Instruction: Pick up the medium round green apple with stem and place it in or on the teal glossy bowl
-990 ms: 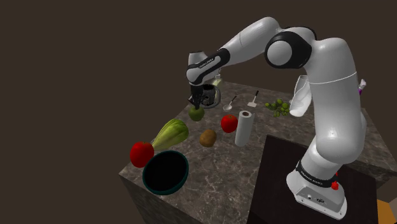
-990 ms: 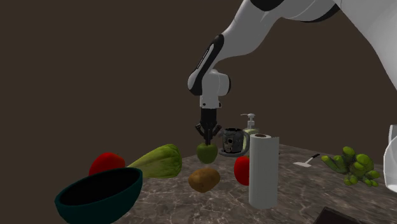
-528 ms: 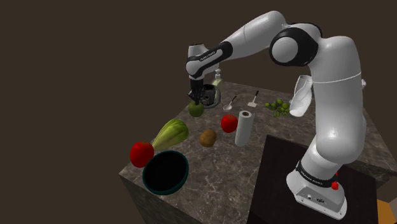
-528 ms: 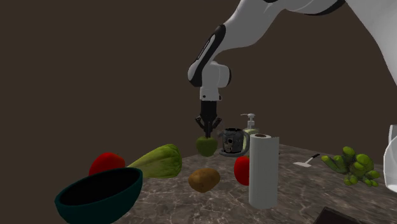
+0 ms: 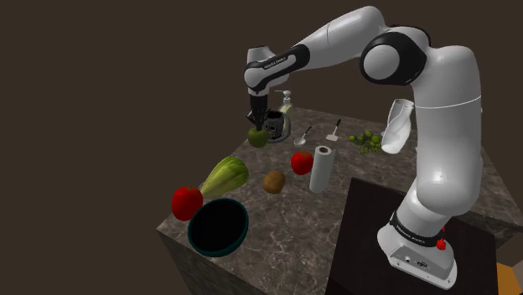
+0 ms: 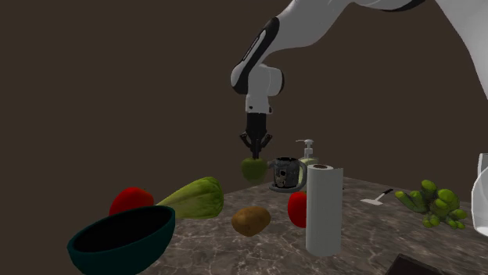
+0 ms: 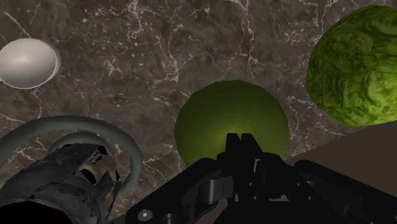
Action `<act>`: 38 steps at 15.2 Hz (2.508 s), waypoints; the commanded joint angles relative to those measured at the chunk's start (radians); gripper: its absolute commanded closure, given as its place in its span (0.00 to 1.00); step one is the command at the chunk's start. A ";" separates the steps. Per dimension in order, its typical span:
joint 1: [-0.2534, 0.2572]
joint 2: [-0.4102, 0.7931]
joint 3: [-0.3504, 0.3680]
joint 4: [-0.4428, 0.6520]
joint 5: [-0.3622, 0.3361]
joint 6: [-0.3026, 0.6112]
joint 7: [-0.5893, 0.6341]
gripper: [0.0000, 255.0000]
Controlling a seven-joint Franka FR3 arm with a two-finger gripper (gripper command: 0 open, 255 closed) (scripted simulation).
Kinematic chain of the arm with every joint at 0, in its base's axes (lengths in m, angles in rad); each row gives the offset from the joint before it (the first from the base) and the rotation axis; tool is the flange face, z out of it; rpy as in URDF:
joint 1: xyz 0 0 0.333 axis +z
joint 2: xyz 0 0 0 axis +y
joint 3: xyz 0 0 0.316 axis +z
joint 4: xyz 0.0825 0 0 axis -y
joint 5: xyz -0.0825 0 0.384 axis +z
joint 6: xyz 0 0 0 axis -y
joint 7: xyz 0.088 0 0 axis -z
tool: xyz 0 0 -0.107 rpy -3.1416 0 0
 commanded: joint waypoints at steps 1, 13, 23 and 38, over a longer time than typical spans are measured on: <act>0.000 -0.012 0.000 0.014 -0.001 -0.026 0.000 1.00; -0.001 -0.052 -0.001 0.118 -0.003 -0.169 0.006 1.00; 0.100 -0.209 0.051 -0.055 -0.015 -0.149 0.160 1.00; 0.282 -0.346 0.189 -0.174 -0.019 -0.154 0.483 1.00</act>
